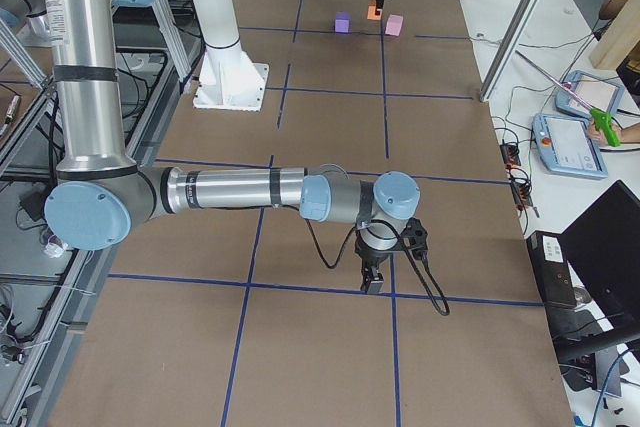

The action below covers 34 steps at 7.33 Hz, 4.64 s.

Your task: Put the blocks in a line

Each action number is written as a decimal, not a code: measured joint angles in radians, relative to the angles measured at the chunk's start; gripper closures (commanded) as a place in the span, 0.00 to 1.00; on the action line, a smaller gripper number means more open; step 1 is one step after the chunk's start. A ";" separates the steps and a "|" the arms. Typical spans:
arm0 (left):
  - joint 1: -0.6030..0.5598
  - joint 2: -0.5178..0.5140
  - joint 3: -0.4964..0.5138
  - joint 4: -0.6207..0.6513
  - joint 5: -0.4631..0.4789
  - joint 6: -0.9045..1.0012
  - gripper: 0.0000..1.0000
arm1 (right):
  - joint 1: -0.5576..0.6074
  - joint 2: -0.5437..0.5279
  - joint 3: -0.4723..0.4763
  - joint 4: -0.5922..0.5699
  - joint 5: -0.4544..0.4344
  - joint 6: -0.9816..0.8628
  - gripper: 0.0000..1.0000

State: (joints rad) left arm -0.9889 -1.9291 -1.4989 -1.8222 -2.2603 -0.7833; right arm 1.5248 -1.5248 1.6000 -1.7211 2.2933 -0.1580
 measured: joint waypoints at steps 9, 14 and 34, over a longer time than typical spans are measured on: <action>0.047 0.015 0.065 -0.143 0.005 -0.086 0.04 | 0.000 0.000 0.000 0.000 0.000 0.000 0.00; 0.053 0.016 0.059 -0.143 0.004 -0.101 0.00 | 0.000 0.000 0.000 0.000 0.000 0.000 0.00; -0.629 0.361 -0.142 0.227 -0.060 0.931 0.00 | 0.000 0.000 0.000 0.000 0.000 0.000 0.00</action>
State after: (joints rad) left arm -1.6183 -1.5681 -1.6410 -1.5957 -2.3200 0.1479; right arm 1.5248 -1.5248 1.6000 -1.7211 2.2933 -0.1580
